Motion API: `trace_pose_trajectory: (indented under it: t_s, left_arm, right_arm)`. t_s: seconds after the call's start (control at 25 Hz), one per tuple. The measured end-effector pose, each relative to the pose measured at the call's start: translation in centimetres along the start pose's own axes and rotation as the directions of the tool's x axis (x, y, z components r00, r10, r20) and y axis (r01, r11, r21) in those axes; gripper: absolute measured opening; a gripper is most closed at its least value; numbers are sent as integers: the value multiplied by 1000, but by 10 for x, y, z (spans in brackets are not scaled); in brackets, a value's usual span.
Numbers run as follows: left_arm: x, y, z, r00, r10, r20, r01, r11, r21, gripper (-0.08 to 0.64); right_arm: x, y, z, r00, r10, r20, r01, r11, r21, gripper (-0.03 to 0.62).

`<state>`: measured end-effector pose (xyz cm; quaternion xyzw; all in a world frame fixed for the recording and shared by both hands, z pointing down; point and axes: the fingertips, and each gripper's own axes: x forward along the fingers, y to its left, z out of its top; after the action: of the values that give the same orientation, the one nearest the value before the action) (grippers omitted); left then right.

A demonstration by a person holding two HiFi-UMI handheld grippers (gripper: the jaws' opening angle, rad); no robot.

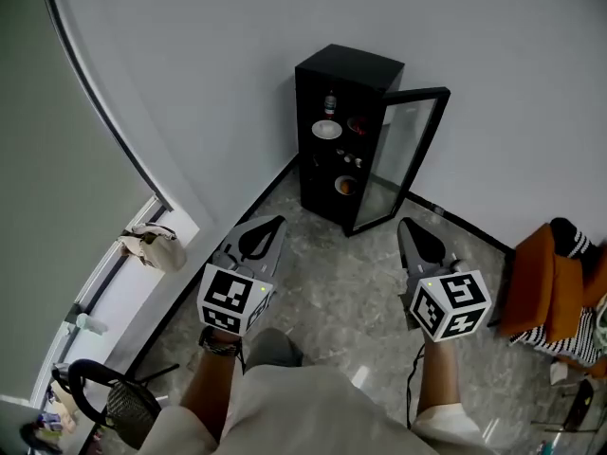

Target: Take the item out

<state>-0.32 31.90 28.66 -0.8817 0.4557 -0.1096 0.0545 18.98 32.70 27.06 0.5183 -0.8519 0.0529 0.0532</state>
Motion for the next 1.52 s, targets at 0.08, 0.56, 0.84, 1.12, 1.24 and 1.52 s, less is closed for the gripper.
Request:
trace_pose_trajectory:
  t_s: [0.08,0.56,0.84,1.12,1.24,1.52]
  left_arm:
    - [12,4,-6,1000,-6,-13,6,1000,-3,2]
    - [148,140,-8,999,-30,22,29,999,25,2]
    - [206,187,-3,998,-65,25,65,998,16,2]
    - [248,216,-19,995,-102,15,103,993,-57,2]
    - [263,231,-26,993,-120,16,121,988,-100,2]
    - [302,274,-50,993,-118,-25,115,991,-73,2]
  right_arm:
    - [11,-5,-2,1000,6,-8,-6,1000,-7,6]
    - [175,-57,35,997,-42,70,43,999,-19,6]
    - [245,-74,52,997,-48,67,48,999,-2,6]
    - [303,-85,42,1000,-22,-11,23,999,45,6]
    - [326,-85,38,1000,18,-16,-16,995,95,6]
    - [394,-99,25,998,40,-39,-33,986,161,10]
